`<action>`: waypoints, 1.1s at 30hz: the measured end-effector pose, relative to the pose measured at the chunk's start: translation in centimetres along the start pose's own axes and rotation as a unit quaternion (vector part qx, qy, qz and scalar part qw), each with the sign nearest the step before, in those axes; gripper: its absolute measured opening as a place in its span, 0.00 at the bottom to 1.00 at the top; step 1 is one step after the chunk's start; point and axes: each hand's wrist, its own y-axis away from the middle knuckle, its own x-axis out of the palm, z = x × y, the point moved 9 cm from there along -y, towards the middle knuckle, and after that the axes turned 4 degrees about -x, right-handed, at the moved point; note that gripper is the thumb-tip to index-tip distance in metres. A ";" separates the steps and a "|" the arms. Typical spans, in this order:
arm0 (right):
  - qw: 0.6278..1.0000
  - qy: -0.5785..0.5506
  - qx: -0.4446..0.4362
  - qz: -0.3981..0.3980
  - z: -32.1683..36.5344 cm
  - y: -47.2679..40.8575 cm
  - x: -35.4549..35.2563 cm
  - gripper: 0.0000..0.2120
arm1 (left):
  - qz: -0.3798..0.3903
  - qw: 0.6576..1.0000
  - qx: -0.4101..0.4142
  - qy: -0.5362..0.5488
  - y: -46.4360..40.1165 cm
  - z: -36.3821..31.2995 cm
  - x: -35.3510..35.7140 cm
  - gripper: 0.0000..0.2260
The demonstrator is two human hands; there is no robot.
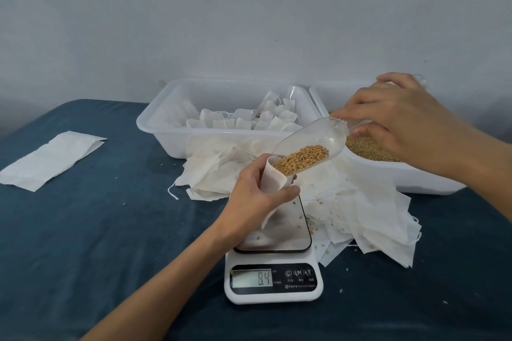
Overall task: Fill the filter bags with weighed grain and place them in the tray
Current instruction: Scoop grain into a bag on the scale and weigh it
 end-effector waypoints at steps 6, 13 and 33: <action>1.000 -0.001 0.001 0.001 0.2 0.0 0.1 0.16 | 0.001 1.000 -0.001 0.002 -0.1 0.0 0.0 0.21; 1.000 -0.005 0.004 0.007 0.3 -0.1 0.1 0.16 | -0.003 1.000 -0.002 0.001 0.0 -0.1 -0.1 0.21; 1.000 0.012 0.001 -0.001 0.7 -0.1 -0.2 0.15 | -0.006 1.000 0.004 -0.014 0.0 -0.2 -0.3 0.22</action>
